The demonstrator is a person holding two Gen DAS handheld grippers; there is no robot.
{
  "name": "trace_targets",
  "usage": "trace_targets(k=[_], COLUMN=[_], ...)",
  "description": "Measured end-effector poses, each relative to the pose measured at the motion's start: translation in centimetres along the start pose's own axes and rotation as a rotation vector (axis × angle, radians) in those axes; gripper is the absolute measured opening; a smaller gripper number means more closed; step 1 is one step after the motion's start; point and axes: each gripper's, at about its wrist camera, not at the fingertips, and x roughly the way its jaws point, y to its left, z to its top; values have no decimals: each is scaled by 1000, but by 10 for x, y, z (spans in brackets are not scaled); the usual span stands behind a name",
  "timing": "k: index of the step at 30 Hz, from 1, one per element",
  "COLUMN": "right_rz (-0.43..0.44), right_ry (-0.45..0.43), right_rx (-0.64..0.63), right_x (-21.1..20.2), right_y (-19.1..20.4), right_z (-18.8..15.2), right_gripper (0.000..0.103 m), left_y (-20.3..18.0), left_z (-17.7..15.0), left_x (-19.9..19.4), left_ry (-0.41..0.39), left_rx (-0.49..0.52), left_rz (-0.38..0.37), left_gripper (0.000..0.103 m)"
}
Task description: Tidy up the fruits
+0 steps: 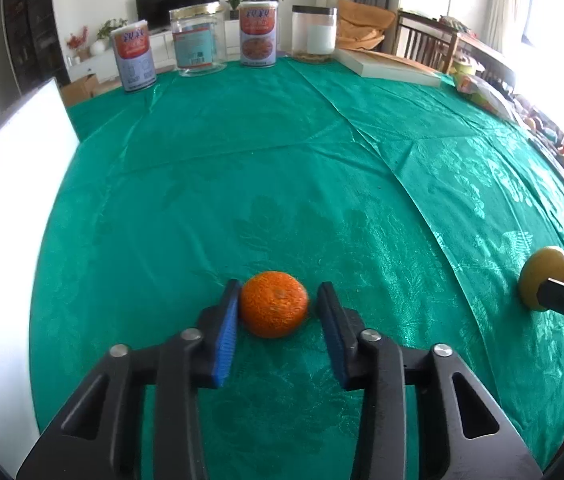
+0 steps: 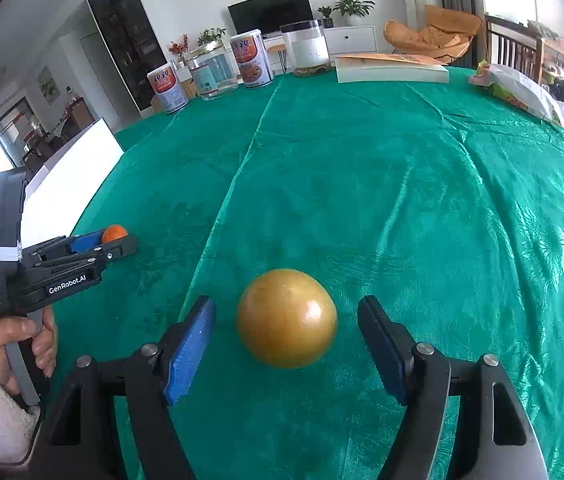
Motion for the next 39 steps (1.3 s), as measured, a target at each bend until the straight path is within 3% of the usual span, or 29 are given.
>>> trace_targets(k=[1, 6, 10, 13, 15, 18, 22, 26, 30, 32, 34, 36, 39], right_rz=[4, 56, 211, 327, 394, 486, 505, 441, 362, 320, 302, 313, 322], right_ry=[39, 59, 44, 51, 55, 76, 118, 182, 240, 261, 274, 272, 241], right_rx=[6, 61, 29, -47, -116, -213, -361, -477, -577, -613, -618, -596, -560], right_x=[5, -5, -27, -38, -42, -39, -15, 26, 57, 68, 73, 73, 60], right_y=[-1, 13, 67, 128, 175, 247, 335, 398, 433, 442, 445, 441, 431], right_z=[1, -2, 7, 20, 29, 41, 53, 58, 57, 53, 53, 57, 63], right_gripper=[51, 50, 50, 50, 50, 50, 50, 50, 50, 51, 52, 52, 61], left_y=[2, 17, 30, 65, 101, 162, 242, 295, 313, 316, 315, 313, 304], left_z=[-1, -22, -42, -49, -49, -49, -57, -80, -91, -93, -92, -92, -88], left_x=[-2, -55, -129, -193, -228, -250, -218, -170, -151, -152, -156, -164, -185], left_ry=[10, 16, -6, -74, -147, -194, -94, 42, 112, 114, 98, 79, 26], left_rx=[-18, -195, -250, -309, -349, -416, -525, -645, -705, -727, -709, -700, -665], left_rz=[-16, -208, -355, -380, -329, -185, 26, 75, 79, 78, 130, 164, 210], left_gripper=[30, 29, 29, 29, 30, 30, 30, 30, 34, 51, 72, 74, 76])
